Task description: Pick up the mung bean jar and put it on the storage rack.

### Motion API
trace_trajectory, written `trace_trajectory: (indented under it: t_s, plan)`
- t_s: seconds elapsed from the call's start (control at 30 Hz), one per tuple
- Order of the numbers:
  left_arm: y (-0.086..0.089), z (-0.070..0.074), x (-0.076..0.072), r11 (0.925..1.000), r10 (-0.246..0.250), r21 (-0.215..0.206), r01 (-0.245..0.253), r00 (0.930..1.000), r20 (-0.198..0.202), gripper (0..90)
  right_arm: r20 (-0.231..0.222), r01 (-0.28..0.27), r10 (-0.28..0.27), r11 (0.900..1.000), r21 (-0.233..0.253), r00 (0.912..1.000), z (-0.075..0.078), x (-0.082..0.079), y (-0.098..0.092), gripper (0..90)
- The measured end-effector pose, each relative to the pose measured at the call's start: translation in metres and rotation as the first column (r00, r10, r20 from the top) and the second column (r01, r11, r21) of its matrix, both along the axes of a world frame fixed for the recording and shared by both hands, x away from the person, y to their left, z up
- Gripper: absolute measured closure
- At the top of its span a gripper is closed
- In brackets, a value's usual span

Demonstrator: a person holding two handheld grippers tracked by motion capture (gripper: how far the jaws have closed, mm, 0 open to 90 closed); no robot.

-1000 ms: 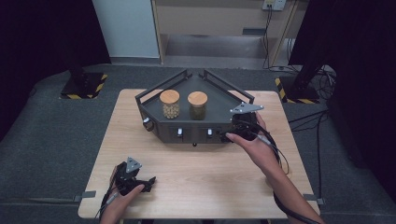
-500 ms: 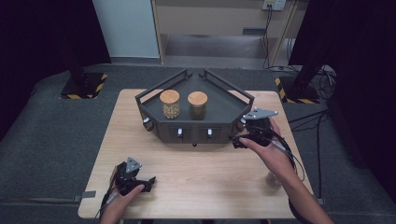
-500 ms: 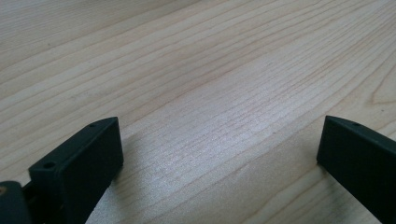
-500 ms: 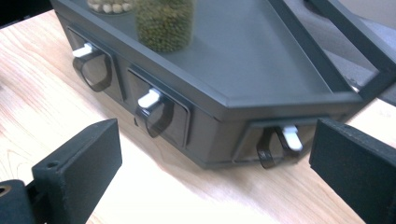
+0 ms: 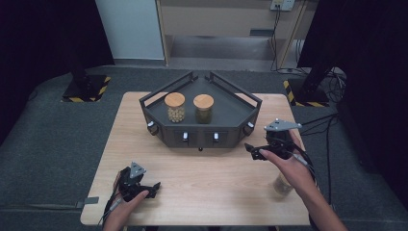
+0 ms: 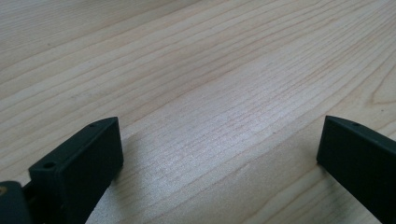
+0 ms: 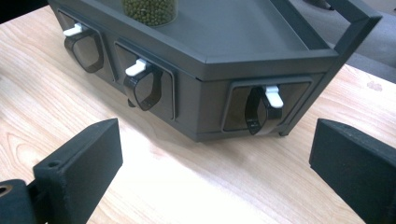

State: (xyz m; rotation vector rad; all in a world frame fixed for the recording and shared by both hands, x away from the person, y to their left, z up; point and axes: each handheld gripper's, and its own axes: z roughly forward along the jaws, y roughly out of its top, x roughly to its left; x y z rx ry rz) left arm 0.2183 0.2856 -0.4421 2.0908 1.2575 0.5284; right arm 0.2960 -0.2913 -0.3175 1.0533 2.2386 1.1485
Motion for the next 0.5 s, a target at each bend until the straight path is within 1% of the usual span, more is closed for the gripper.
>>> trace_trajectory:
  t_s: [0.17,0.4,0.5]
  plan:
    - [0.0,0.0,0.0,1.0,0.0,0.0,0.0,1.0,0.0,0.0,-0.003,0.01,-0.01,1.0,0.016,0.9999,-0.003,-0.006,-0.009,2.6]
    - [0.0,0.0,0.0,1.0,0.0,0.0,0.0,1.0,0.0,0.0,0.007,0.02,-0.02,0.999,0.035,0.9998,-0.004,-0.017,-0.025,2.5]
    - [0.0,0.0,0.0,1.0,0.001,0.0,-0.001,1.0,0.0,0.0,0.007,0.029,-0.029,0.999,0.036,0.9996,-0.005,-0.022,-0.031,2.5]
